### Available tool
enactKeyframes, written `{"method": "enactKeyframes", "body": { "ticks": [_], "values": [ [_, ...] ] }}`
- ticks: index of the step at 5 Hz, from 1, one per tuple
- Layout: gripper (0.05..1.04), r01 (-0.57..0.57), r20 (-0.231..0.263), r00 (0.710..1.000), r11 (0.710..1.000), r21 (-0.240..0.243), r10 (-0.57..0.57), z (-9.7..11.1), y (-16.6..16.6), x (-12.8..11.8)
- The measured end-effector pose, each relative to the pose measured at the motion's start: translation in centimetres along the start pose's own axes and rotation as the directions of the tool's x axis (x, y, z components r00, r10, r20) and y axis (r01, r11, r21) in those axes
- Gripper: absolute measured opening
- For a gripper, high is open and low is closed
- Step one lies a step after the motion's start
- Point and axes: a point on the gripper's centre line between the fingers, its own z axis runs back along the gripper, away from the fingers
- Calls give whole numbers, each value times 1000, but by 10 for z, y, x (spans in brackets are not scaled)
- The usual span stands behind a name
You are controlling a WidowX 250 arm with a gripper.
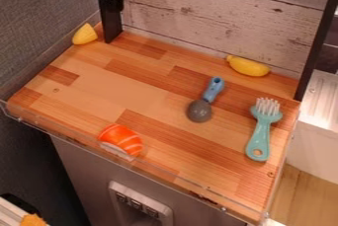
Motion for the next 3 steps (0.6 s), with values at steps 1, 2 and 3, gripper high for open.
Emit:
{"method": "enactKeyframes", "body": {
  "ticks": [1,2,3],
  "values": [
    [525,-47,-12,999,999,7,47,-1,0,-2],
    [817,-35,-3,999,999,25,35,-1,3,0],
    [997,68,10,998,996,61,-69,-1,9,2]
  ]
}}
